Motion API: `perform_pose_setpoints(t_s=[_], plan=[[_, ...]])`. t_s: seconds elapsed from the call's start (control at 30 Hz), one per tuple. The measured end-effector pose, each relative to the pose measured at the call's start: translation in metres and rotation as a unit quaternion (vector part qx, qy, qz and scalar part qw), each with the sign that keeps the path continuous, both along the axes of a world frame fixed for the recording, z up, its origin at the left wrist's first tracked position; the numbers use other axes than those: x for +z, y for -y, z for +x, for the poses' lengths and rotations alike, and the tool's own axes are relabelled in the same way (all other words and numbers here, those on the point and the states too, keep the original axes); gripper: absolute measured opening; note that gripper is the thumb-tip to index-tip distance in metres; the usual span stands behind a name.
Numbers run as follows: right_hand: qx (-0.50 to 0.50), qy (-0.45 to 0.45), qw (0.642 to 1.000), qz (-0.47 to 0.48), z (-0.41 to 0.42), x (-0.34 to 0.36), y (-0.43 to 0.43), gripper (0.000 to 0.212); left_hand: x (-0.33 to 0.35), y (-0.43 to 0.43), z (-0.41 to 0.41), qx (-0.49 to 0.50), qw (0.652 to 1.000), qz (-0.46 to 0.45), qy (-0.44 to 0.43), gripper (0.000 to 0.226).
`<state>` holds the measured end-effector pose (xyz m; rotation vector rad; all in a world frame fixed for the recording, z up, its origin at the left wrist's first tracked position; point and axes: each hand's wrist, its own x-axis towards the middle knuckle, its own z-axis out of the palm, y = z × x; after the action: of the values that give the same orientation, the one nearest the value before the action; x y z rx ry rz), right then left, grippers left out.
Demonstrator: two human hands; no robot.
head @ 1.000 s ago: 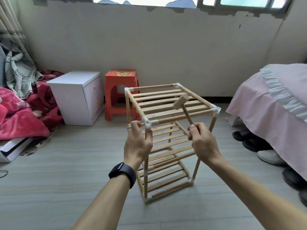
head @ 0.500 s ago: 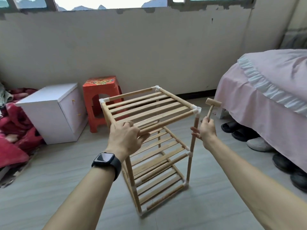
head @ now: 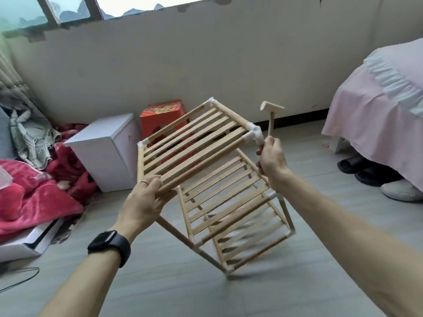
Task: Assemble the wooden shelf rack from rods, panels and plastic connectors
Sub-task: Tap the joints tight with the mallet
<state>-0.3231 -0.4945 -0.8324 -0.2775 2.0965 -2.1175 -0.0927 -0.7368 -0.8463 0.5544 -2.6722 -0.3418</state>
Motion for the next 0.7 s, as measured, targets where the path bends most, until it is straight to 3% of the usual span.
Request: perform_pose_setpoints(t_s=[0.07,0.13,0.2,0.27,0.5,0.6,0.7], plan=[[0.044,-0.068,0.995,0.051,0.022,0.006,0.016,0.034,-0.001,0.017,0.013,0.099,0.992,0.038,0.063,0.048],[0.057,-0.115,0.988,0.081,0.041,0.008,0.031,0.036,0.001,0.024,0.020,0.161,0.971,0.107,0.142,0.071],[0.039,-0.151,0.982,0.104,0.054,0.009,0.044,0.041,0.012,0.012,0.017,0.130,0.954,0.248,0.106,0.104],[0.028,-0.183,0.975,0.121,0.062,0.010,0.052,0.042,0.023,-0.012,0.004,0.074,0.948,0.307,0.040,0.115],[0.064,-0.248,0.952,0.166,0.072,0.017,0.058,0.038,0.020,-0.040,-0.023,0.139,0.960,0.237,0.052,0.127],[0.073,-0.297,0.932,0.193,0.077,0.018,0.059,0.036,0.019,-0.027,-0.018,0.158,0.966,0.194,0.066,0.111],[0.046,-0.345,0.912,0.216,0.082,0.018,0.060,0.035,0.011,-0.025,-0.014,0.154,0.974,0.151,0.067,0.052]])
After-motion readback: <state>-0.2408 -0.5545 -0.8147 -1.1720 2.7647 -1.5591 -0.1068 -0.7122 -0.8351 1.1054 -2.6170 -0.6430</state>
